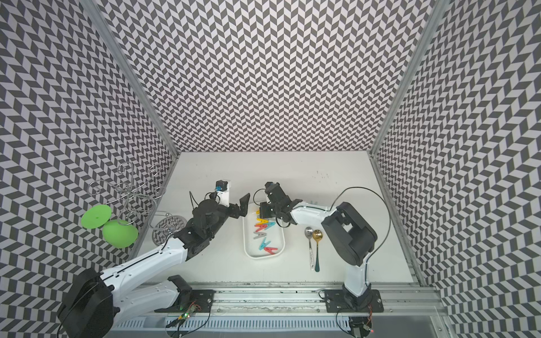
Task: Take the clothespins out of the storage box
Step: Pick up the clothespin from the storage box, then place the clothespin at the center of the board.
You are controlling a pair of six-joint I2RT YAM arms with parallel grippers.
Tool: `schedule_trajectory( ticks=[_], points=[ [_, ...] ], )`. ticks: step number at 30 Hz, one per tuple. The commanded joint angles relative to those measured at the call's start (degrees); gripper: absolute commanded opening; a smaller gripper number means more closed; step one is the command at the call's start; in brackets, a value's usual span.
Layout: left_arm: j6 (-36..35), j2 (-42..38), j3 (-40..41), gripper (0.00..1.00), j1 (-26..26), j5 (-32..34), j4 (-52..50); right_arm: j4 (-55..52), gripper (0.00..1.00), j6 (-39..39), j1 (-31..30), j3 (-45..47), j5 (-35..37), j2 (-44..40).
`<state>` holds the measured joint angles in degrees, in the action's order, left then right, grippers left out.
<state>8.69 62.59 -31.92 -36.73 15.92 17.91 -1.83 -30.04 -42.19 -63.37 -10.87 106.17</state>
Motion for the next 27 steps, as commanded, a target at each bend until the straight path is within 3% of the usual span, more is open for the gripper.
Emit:
schedule_trajectory(
  ticks=[1,10,15,27],
  points=[
    [0.02,0.03,0.47,1.00,-0.18,-0.11,0.79,1.23,0.02,-0.58,-0.17,1.00,-2.65,-4.37],
    [0.20,-0.09,0.59,1.00,-0.18,-0.37,0.72,-1.79,0.02,-0.46,1.93,1.59,1.80,-13.26],
    [0.34,-0.35,0.63,1.00,-0.16,-0.45,0.72,-4.07,0.03,-2.06,7.65,3.01,5.85,-16.28],
    [0.18,-0.14,0.71,1.00,-0.14,-0.28,0.72,-2.07,0.04,-3.77,22.67,8.92,-2.70,-12.24]
  ],
)
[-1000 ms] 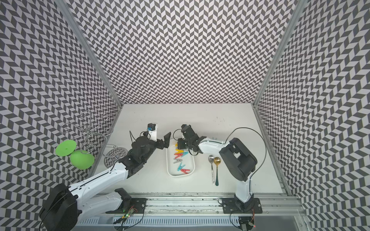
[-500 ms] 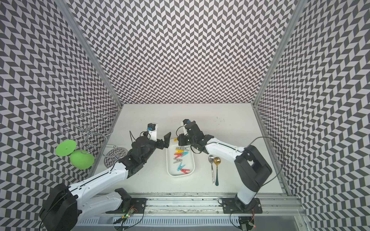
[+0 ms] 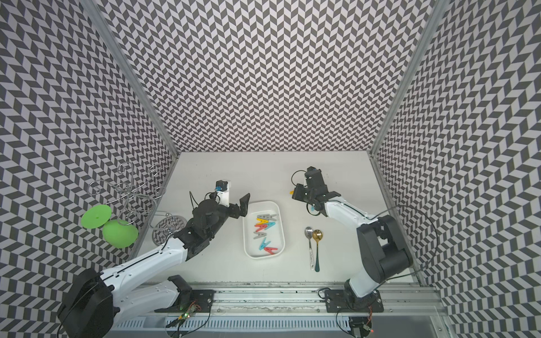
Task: Take the clothespins out of the storage box
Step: Place the clothespin at the center of the board, then pick up the clothespin from the storage box.
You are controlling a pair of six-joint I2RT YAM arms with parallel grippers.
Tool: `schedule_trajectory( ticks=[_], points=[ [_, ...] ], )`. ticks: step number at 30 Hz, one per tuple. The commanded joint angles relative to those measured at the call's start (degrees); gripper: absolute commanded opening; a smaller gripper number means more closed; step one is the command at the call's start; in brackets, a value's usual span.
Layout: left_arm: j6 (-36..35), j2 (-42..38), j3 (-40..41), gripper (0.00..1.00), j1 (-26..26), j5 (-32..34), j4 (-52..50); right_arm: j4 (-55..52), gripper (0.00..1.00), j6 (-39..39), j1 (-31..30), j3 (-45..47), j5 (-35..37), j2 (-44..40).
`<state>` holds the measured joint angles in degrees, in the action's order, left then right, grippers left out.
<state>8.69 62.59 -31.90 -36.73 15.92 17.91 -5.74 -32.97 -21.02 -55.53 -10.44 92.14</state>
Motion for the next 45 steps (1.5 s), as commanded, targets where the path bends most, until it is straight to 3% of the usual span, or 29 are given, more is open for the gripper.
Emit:
schedule_trajectory(
  ticks=[1,12,24,28,33,40,45],
  points=[
    [0.18,-0.12,0.64,1.00,-0.17,-0.33,0.72,1.87,0.04,-0.82,2.19,1.34,-3.68,2.47],
    [0.14,-0.65,0.71,1.00,-0.17,-0.12,0.61,2.61,0.08,-0.48,5.02,2.71,-5.05,6.65],
    [0.30,-0.89,0.81,1.00,-0.13,-0.35,0.72,-1.43,0.25,6.05,3.91,0.68,-4.92,-1.41],
    [0.41,-0.55,0.82,0.99,-0.15,-0.58,0.89,-6.11,0.28,12.77,0.97,-2.79,-4.65,-3.60],
    [0.49,-0.42,0.76,1.00,-0.16,-0.75,0.90,-13.59,0.29,20.51,-5.53,-8.52,0.62,-3.60],
    [0.51,-0.53,0.82,1.00,-0.16,-0.72,0.87,-20.71,0.30,29.25,-16.32,-14.42,7.50,-0.64],
    [0.47,-0.67,0.85,1.00,-0.18,-0.63,0.81,-25.37,0.28,33.50,-20.36,-17.92,9.18,3.29]
  ],
)
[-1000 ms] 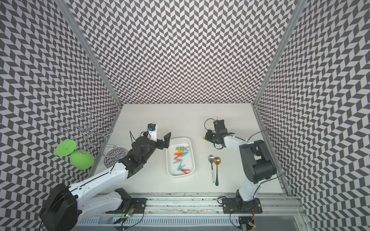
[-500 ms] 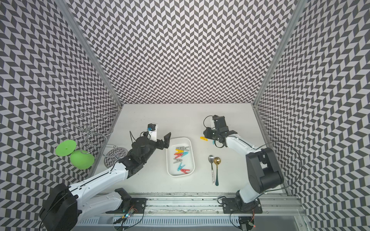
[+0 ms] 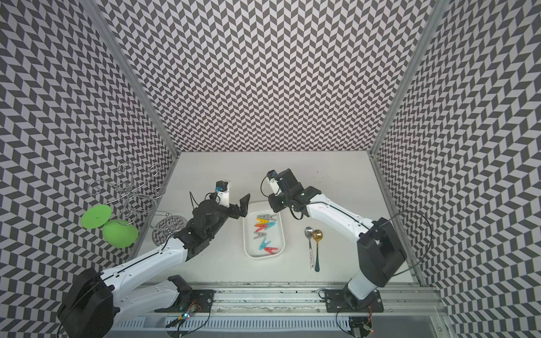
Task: Take the clothespins out of the storage box
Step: Pick up the clothespin from the storage box.
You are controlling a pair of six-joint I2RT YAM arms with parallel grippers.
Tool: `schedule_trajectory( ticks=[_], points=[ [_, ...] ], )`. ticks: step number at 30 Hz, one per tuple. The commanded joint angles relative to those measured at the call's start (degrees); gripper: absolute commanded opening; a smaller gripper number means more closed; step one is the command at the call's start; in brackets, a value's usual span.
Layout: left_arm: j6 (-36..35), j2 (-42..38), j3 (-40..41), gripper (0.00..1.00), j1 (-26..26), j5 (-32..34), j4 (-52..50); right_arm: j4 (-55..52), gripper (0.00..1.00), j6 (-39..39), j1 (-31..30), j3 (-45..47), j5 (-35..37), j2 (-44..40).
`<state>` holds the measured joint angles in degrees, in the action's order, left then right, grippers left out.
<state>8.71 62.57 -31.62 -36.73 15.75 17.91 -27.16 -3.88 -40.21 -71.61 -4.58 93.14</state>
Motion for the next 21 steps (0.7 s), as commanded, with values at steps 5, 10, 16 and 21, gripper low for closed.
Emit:
schedule_trajectory(
  ticks=[5,10,16,21],
  points=[
    [0.45,-0.69,0.62,1.00,-0.12,-0.45,0.85,-9.15,0.28,7.55,-5.10,-5.82,8.93,7.60],
    [0.40,-0.85,0.65,0.99,-0.12,-0.35,0.72,-13.84,0.28,8.91,-7.49,-9.95,13.95,14.41],
    [0.30,-1.35,0.93,1.00,-0.16,0.16,0.81,-15.62,0.28,9.41,-8.62,-12.18,15.91,19.14],
    [0.39,-1.34,0.96,1.00,-0.09,0.15,0.90,-17.26,0.28,9.28,-9.23,-14.15,19.64,22.27]
  ],
)
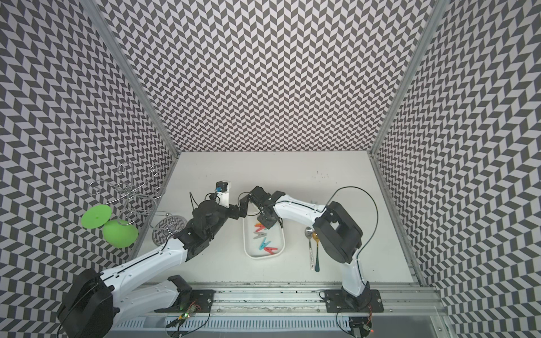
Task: Take the clothespins out of the storage box
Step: Pick up the clothespin from the storage box.
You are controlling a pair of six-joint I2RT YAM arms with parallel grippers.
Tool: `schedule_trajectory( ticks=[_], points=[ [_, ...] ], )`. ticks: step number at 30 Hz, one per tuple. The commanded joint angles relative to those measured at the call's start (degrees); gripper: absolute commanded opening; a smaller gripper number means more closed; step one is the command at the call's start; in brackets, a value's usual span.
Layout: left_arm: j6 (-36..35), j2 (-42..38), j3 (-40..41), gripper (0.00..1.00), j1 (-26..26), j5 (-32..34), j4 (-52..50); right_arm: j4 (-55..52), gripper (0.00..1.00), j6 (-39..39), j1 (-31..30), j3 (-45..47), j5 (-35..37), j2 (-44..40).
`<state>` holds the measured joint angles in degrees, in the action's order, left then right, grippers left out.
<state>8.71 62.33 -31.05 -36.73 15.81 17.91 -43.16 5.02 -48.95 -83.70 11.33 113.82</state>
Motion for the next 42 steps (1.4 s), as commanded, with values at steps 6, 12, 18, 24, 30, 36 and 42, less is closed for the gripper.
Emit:
schedule_trajectory(
  ticks=[6,12,18,24,30,36,42],
  points=[
    [0.30,-1.66,0.67,0.99,-0.11,0.61,0.96,-1.67,0.27,0.35,-1.14,-3.57,6.50,4.32],
    [0.32,-1.65,0.81,1.00,-0.18,0.55,1.22,-1.44,0.26,0.35,-1.41,-3.75,7.04,5.51],
    [0.31,-1.59,0.81,1.00,-0.14,0.45,1.25,-0.89,0.24,0.36,-1.41,-3.57,6.43,6.87],
    [0.33,-1.64,0.77,1.00,-0.18,0.45,1.25,-0.53,0.19,0.58,-1.41,-3.40,5.32,7.29],
    [0.26,-1.79,0.80,1.00,-0.12,0.45,1.24,-0.06,0.11,-0.09,-1.39,-2.96,4.01,5.14],
    [0.29,-1.78,0.76,1.00,-0.11,0.34,1.24,0.60,0.03,-0.62,-1.41,-2.02,1.66,0.71],
    [0.34,-1.77,0.86,1.00,-0.15,0.35,1.16,2.31,0.03,-1.67,-1.23,-0.27,2.99,-5.41]
  ],
)
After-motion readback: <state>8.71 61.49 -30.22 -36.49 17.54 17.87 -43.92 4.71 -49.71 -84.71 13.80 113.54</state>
